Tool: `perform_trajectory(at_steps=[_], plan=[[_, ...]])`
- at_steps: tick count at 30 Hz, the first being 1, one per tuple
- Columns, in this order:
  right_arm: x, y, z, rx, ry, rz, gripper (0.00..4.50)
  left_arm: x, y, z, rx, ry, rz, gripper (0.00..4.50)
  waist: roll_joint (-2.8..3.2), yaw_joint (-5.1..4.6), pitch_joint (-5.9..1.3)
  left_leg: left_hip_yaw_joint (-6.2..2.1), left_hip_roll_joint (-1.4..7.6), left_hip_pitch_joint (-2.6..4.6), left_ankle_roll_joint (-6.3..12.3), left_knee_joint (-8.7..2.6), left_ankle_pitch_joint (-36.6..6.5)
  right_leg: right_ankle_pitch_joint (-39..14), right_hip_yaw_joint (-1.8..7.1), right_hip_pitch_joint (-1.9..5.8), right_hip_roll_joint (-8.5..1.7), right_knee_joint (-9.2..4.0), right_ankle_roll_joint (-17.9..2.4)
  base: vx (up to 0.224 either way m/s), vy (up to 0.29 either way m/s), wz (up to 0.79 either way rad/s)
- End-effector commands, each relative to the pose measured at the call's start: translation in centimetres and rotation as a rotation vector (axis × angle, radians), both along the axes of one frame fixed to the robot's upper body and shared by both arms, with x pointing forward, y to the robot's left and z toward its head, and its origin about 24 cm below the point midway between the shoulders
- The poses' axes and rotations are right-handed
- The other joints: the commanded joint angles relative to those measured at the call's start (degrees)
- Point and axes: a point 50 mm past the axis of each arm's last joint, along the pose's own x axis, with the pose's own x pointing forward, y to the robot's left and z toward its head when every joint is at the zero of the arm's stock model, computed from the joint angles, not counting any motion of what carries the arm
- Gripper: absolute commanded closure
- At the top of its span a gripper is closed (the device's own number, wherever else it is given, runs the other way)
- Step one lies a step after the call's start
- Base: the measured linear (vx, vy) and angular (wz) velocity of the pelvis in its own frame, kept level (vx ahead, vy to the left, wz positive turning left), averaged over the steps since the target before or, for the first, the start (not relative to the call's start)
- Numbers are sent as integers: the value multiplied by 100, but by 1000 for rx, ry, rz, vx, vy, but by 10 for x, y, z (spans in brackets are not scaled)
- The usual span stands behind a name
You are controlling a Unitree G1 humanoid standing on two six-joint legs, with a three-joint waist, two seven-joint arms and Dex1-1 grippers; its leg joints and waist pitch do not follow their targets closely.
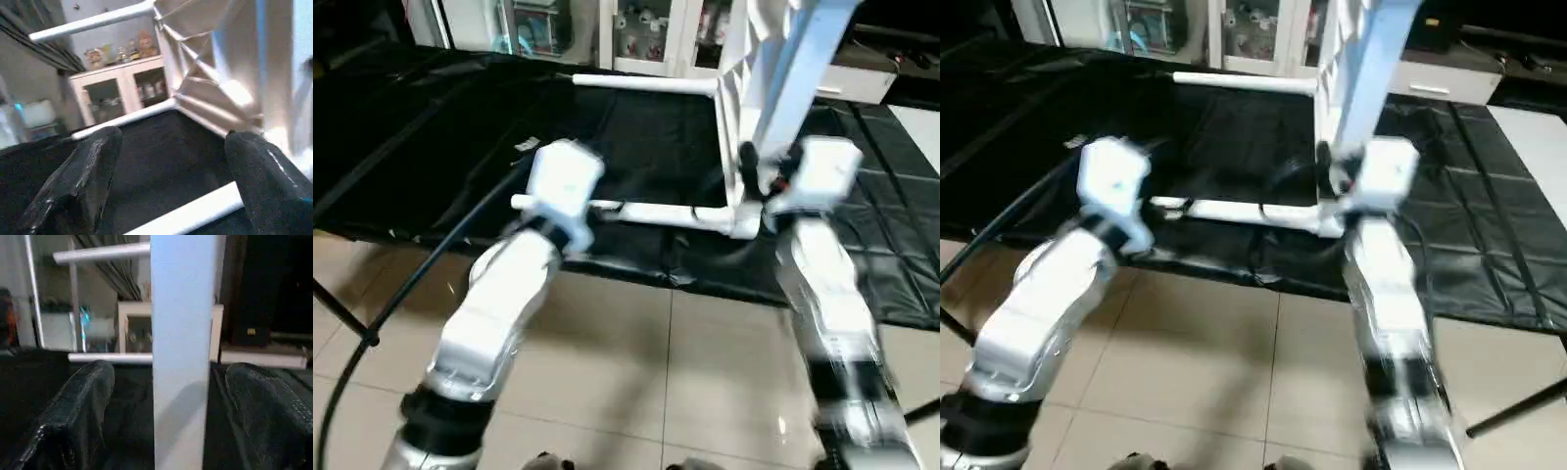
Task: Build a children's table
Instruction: Flip table
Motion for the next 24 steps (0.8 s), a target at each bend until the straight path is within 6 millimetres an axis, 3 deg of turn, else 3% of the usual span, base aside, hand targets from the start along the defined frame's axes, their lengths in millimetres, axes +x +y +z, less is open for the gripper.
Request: perform_trajectory(at_steps=[1, 2, 3, 4, 6, 9, 10, 11, 12, 13, 16, 17, 20, 22, 23, 24], plan=[[-13, 3, 13, -19, -82, 48, 51, -1, -3, 13, 15, -67, -27, 68, 73, 8, -418, -218, 313, 191, -274, -589, -1623, -1251, 228, 276, -217, -516, -740, 0, 0, 0], [-22, 5, 14, -39, -102, 62, 47, 0, -3, 20, 47, -109, -44, 31, 61, -21, -415, -234, 310, 172, -312, -601, -1700, -1381, 224, 271, -217, -516, -718, 0, 0, 0], [-31, 8, 14, -49, -110, 79, 47, 1, -4, 28, 94, -139, -75, 31, 49, -13, -405, -236, 306, 165, -320, -611, -1740, -1489, 224, 272, -216, -548, -663, 0, 0, 0], [-37, 11, 12, -48, -106, 94, 47, 4, -5, 36, 171, -183, -93, 31, 61, 6, -406, -230, 303, 212, -303, -604, -1773, -1494, 239, 213, -199, -572, -591, 0, 0, 0], [-43, 15, 10, -41, -94, 108, 47, 9, -5, 45, 247, -224, -101, 12, 75, -38, -407, -283, 306, 158, -366, -643, -1780, -1488, 225, 268, -227, -534, -639, 0, 0, 0], [-43, 29, -3, -41, -10, 176, 47, 23, -5, 61, 386, -307, -76, 12, 76, -57, -375, -277, 284, 175, -364, -647, -1985, -1842, 229, 232, -220, -601, -631, 0, 0, 0], [-42, 35, -8, -44, 23, 205, 47, 29, -5, 68, 436, -341, -60, 12, 98, -68, -361, -287, 272, 215, -424, -649, -2268, -2295, 235, 198, -231, -634, -559, 0, 0, 0], [-42, 35, -8, -44, 23, 205, 47, 29, -5, 68, 436, -341, -60, 12, 105, -84, -360, -325, 267, 211, -483, -657, -2391, -2641, 225, 221, -251, -668, -466, 0, 0, 0], [-41, 40, -12, -50, 47, 231, 47, 36, -3, 78, 482, -384, -23, 12, 68, -96, -363, -334, 270, 201, -489, -658, -2400, -2700, 229, 223, -258, -683, -436, 0, 0, 0], [-40, 45, -14, -52, 70, 254, 47, 44, 0, 88, 523, -431, 21, 12, 87, -79, -384, -350, 270, 228, -513, -646, -2382, -2689, 236, 209, -269, -677, -442, 0, 0, 0], [-39, 48, -16, -49, 89, 272, 47, 51, 2, 98, 540, -457, 51, 12, 116, -64, -400, -347, 284, 233, -542, -652, -2225, -2201, 246, 212, -260, -636, -598, 0, 0, 0], [-39, 51, -18, -33, 127, 281, 47, 59, 8, 106, 456, -414, 88, 12, 177, -51, -405, -348, 286, 223, -550, -663, -2129, -1925, 251, 229, -256, -608, -702, 0, 0, 0], [-39, 51, -21, -20, 157, 272, 47, 60, 10, 102, 342, -342, 102, 12, 152, -26, -446, -306, 280, 201, -496, -629, -1729, -1160, 252, 288, -259, -531, -1063, 0, 0, 0], [-39, 50, -23, -18, 182, 263, 47, 61, 13, 97, 241, -281, 135, 12, 156, -18, -459, -286, 282, 175, -403, -612, -1370, -726, 253, 322, -256, -486, -1220, 0, 0, 0], [-39, 47, -24, -17, 196, 257, 47, 58, 15, 85, 183, -236, 156, 12, 183, -14, -489, -279, 290, 181, -355, -593, -1183, -451, 246, 350, -251, -452, -1286, 0, 0, 0], [-41, 46, -24, -18, 198, 259, 47, 54, 17, 72, 165, -201, 181, 12, 161, -16, -472, -279, 288, 153, -304, -599, -1103, -369, 243, 368, -258, -464, -1318, 0, 0, 0]])
